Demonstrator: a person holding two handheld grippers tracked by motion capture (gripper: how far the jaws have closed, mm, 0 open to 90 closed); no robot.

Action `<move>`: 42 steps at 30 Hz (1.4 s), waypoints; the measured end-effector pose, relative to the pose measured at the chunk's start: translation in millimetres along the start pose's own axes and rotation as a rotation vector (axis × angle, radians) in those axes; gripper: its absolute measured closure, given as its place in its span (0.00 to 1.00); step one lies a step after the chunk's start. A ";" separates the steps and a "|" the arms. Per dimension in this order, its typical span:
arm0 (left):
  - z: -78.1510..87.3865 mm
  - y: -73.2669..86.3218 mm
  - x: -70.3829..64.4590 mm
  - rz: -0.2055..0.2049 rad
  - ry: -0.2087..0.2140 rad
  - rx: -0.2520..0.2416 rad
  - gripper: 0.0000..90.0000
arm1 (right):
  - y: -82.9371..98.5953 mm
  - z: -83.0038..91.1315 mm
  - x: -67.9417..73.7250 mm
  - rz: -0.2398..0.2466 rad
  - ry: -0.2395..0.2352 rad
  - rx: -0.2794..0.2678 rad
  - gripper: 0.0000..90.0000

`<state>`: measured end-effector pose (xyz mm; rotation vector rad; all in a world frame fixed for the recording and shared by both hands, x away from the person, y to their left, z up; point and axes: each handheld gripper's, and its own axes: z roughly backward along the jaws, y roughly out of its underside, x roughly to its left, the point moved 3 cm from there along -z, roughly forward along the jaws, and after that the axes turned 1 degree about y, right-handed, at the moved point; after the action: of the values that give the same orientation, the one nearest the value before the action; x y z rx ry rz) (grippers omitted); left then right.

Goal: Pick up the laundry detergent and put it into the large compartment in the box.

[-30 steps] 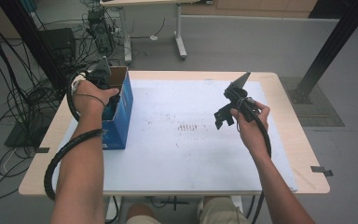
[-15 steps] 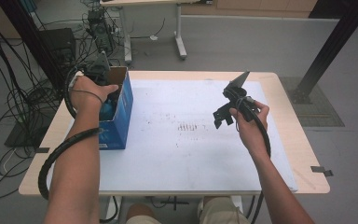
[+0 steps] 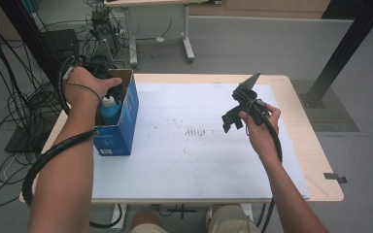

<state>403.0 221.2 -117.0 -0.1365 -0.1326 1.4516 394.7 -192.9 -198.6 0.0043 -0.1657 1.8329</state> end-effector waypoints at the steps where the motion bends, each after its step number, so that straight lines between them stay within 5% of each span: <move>1: 3.9 1.3 -1.4 -0.010 0.000 -0.010 0.24 | 0.2 0.4 -0.4 0.003 0.000 -0.003 0.05; 7: 25.6 5.3 -13.5 -0.095 0.017 -0.046 0.22 | -2.9 6.7 -1.4 -0.002 0.008 -0.006 0.05; 13: 36.4 7.5 -35.2 -0.232 0.021 -0.077 0.18 | -7.2 17.7 -1.5 0.000 0.022 -0.019 0.05; 20: 42.1 5.8 -63.7 -0.421 0.018 -0.080 0.17 | -14.1 23.5 -6.8 -0.007 0.027 -0.024 0.05; 36: 41.7 20.0 -138.9 -0.954 0.007 -0.064 0.18 | -30.5 25.5 -22.4 -0.043 0.026 0.000 0.05; 39: 39.6 25.8 -148.1 -1.038 -0.001 -0.072 0.18 | -32.5 25.9 -23.5 -0.045 0.024 0.002 0.05; 42: 37.4 29.5 -152.7 -1.079 0.010 -0.077 0.18 | -33.1 26.9 -24.0 -0.048 0.027 0.001 0.05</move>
<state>350.2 73.4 -86.4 -0.1062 -0.2106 0.3706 430.6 -210.5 -170.4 -0.0153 -0.1450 1.7847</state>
